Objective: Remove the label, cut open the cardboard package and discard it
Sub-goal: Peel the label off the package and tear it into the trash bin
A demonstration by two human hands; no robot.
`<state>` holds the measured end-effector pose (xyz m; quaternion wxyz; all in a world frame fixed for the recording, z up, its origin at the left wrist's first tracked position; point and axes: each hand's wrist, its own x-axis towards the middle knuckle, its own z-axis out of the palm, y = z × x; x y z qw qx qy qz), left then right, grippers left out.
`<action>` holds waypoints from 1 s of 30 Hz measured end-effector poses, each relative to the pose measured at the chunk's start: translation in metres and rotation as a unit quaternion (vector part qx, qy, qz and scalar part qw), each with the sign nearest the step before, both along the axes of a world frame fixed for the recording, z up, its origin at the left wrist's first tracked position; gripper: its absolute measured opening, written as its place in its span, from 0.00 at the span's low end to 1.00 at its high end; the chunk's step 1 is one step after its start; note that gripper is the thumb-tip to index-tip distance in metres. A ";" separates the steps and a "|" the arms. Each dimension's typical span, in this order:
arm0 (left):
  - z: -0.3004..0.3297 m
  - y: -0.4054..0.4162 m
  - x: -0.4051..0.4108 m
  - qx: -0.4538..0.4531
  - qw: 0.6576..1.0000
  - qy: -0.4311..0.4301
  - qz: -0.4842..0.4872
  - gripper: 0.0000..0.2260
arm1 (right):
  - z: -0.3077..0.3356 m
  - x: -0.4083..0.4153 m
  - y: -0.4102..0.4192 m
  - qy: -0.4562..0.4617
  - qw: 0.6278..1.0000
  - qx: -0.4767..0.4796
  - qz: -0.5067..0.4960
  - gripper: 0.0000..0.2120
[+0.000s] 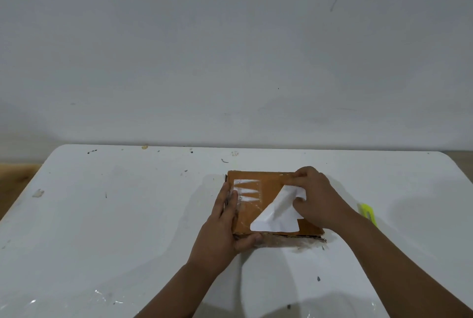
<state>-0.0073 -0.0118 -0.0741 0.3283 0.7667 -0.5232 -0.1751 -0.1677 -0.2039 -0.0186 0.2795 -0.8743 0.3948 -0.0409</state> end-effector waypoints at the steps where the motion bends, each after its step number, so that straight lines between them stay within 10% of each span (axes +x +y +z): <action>1: 0.000 0.000 0.000 0.000 1.000 0.003 0.000 0.51 | 0.002 -0.002 0.000 0.010 1.000 0.006 0.016 0.23; 8: -0.004 0.001 -0.001 0.004 1.000 0.011 0.001 0.50 | 0.026 -0.008 -0.005 0.016 0.994 0.100 0.034 0.12; 14: 0.000 0.000 -0.001 0.014 1.000 0.018 0.005 0.51 | 0.012 0.007 0.008 0.020 0.999 -0.008 -0.032 0.27; 21: -0.001 0.000 -0.001 0.019 1.000 0.011 0.008 0.51 | -0.002 0.012 0.009 -0.004 0.995 -0.086 -0.055 0.09; 30: -0.005 0.001 0.001 0.007 1.000 -0.002 -0.001 0.50 | 0.010 -0.007 0.000 -0.123 0.987 0.075 -0.075 0.07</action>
